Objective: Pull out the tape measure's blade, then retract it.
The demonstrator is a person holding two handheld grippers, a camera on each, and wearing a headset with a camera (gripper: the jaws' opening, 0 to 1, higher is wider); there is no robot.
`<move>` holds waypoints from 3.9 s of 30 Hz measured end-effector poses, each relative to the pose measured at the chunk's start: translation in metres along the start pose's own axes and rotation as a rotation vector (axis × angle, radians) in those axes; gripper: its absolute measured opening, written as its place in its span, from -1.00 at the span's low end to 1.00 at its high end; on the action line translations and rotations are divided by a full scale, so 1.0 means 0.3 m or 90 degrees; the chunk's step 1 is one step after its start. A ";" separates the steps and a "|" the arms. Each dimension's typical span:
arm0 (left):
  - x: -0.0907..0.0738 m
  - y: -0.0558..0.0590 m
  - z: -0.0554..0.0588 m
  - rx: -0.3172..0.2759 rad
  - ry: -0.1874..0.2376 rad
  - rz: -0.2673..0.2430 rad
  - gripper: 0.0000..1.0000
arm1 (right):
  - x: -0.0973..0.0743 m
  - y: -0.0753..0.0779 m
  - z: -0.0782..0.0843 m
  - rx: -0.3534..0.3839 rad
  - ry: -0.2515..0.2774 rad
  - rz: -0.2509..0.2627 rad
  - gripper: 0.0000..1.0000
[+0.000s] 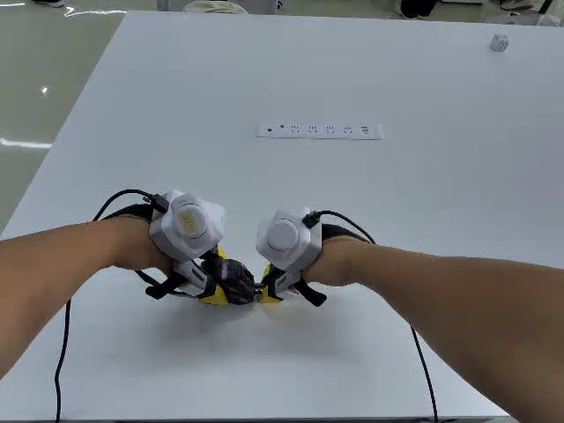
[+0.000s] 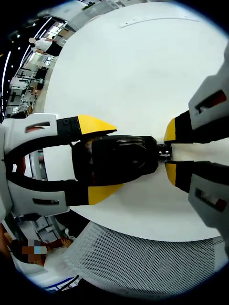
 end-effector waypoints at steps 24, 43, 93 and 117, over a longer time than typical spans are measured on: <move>-0.001 0.000 -0.001 -0.001 0.001 0.001 -0.32 | -0.020 -0.006 0.024 0.004 -0.021 0.004 -0.78; 0.000 -0.005 -0.002 -0.006 0.003 -0.001 -0.32 | -0.036 0.000 0.054 0.012 -0.031 0.007 -0.78; 0.001 0.001 -0.005 -0.009 0.007 -0.005 -0.32 | -0.075 -0.005 0.116 0.030 -0.038 0.012 -0.78; 0.005 -0.008 -0.003 -0.010 0.007 -0.008 -0.32 | -0.095 -0.006 0.142 0.035 -0.043 0.013 -0.78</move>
Point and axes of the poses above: the centre of the closed fingertips' face, and the gripper's own axes: x roughly forward along the fingers, y roughly to its right, z roughly out of its underside, the point moved 1 cm from there along -x, roughly backward along the fingers, and after that the axes turned 6 degrees about -x, right-handed, at the moved point
